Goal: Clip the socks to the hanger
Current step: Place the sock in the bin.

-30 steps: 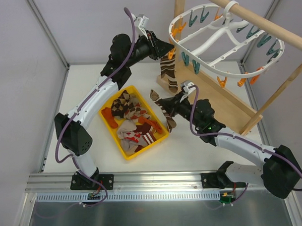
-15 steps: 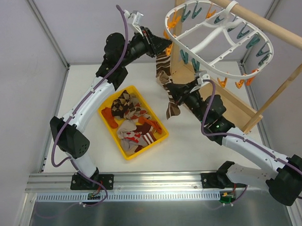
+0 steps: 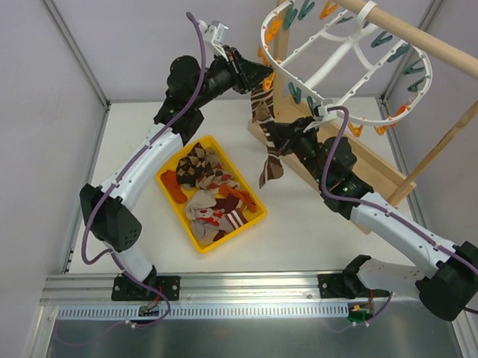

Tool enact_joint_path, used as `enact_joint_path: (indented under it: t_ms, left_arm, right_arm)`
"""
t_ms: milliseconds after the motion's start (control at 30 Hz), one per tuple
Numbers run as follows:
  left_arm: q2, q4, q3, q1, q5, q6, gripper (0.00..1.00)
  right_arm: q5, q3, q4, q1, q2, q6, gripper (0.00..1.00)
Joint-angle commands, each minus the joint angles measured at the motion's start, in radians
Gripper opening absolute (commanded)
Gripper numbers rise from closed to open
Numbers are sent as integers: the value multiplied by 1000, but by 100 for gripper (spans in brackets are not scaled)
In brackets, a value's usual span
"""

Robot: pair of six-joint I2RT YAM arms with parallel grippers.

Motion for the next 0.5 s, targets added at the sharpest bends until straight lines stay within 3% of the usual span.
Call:
enact_joint_path:
  t_ms: [0, 233, 333, 467]
  left_arm:
    - [-74, 65, -12, 5, -41, 3, 7]
    - [-102, 53, -26, -8, -80, 52, 7]
    - [-102, 44, -25, -10, -89, 63, 8]
    - [-97, 36, -18, -11, -94, 63, 8]
  right_arm:
    - [30, 47, 17, -10, -1, 45, 1]
    - [-45, 72, -31, 15, 28, -24, 1]
    - [-98, 72, -61, 68, 51, -104, 1]
    - [-45, 113, -191, 189, 132, -191, 1]
